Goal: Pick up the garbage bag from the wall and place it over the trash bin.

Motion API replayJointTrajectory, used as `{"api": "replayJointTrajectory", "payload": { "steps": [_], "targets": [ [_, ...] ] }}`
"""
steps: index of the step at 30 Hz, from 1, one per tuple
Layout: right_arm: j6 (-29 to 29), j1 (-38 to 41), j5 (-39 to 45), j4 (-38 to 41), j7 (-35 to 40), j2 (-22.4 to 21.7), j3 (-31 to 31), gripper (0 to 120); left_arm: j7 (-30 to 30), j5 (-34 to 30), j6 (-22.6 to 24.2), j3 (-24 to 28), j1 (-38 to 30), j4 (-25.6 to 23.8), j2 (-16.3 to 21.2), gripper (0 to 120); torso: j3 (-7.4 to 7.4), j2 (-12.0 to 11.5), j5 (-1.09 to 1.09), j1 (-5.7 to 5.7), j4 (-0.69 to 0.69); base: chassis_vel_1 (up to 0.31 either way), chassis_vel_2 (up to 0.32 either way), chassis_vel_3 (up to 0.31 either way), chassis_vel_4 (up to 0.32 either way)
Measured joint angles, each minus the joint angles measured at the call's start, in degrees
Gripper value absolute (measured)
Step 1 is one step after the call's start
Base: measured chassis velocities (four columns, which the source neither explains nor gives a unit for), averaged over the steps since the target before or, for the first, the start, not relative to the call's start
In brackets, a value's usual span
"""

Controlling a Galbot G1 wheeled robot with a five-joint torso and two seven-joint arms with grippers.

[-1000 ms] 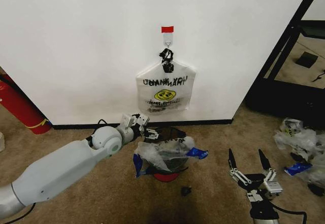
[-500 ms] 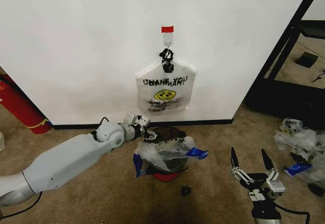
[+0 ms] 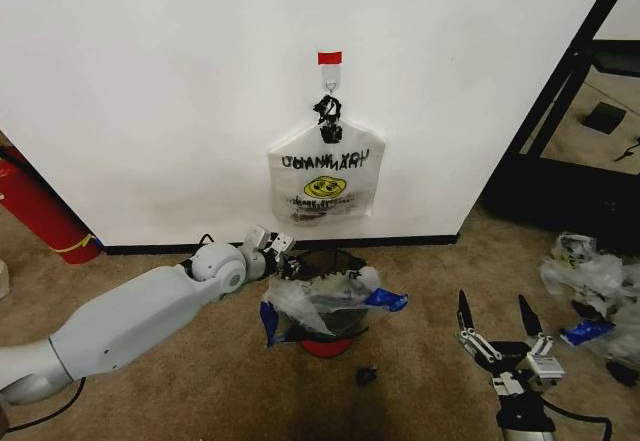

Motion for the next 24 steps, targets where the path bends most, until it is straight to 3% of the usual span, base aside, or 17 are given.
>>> {"api": "replayJointTrajectory", "payload": {
  "steps": [6, 10, 15, 16, 18, 24],
  "targets": [
    [-0.2, 0.1, -0.3, -0.1, 0.9, 0.1, -0.1, 100, -3.7, -3.7, 0.2, -1.1, 1.6, -2.4, 0.5, 3, 0.00, 0.0, 0.00, 0.00, 0.00, 0.000, 0.000, 0.000, 0.000],
    [-0.6, 0.3, -0.5, -0.1, 1.6, 0.3, -0.2, 100, -14.3, -13.1, 0.4, -6.0, 6.1, -6.9, 0.7, 2, 0.00, 0.0, 0.00, 0.00, -0.02, 0.000, 0.000, 0.000, 0.000],
    [-0.9, 0.3, -0.5, -0.2, 1.9, 0.3, -0.3, 100, -21.6, -18.2, 0.5, -10.4, 10.9, -12.1, 1.4, 2, 0.00, 0.0, 0.00, 0.00, 0.01, 0.000, 0.000, 0.000, 0.000],
    [-1.4, 0.5, -0.5, -0.3, 2.4, 0.2, -0.5, 100, -27.2, -21.7, -0.2, -14.5, 14.9, -15.8, 1.5, 2, 0.00, 0.0, -0.02, 0.00, 0.00, 0.000, 0.000, 0.000, 0.000],
    [-1.6, 0.6, -0.5, -0.3, 2.4, 0.2, -0.5, 100, -28.2, -22.2, -0.4, -15.3, 15.6, -16.4, 1.5, 2, 0.00, 0.0, -0.03, 0.00, -0.02, 0.000, 0.000, 0.000, 0.000],
    [-3.0, 1.8, -1.2, -0.6, 2.8, 0.3, -1.4, 100, -37.6, -24.9, -5.2, -27.4, 26.0, -19.8, -0.8, 2, 0.00, 0.0, 0.01, 0.00, 0.03, 0.000, 0.000, 0.000, 0.000]
  ]
}}
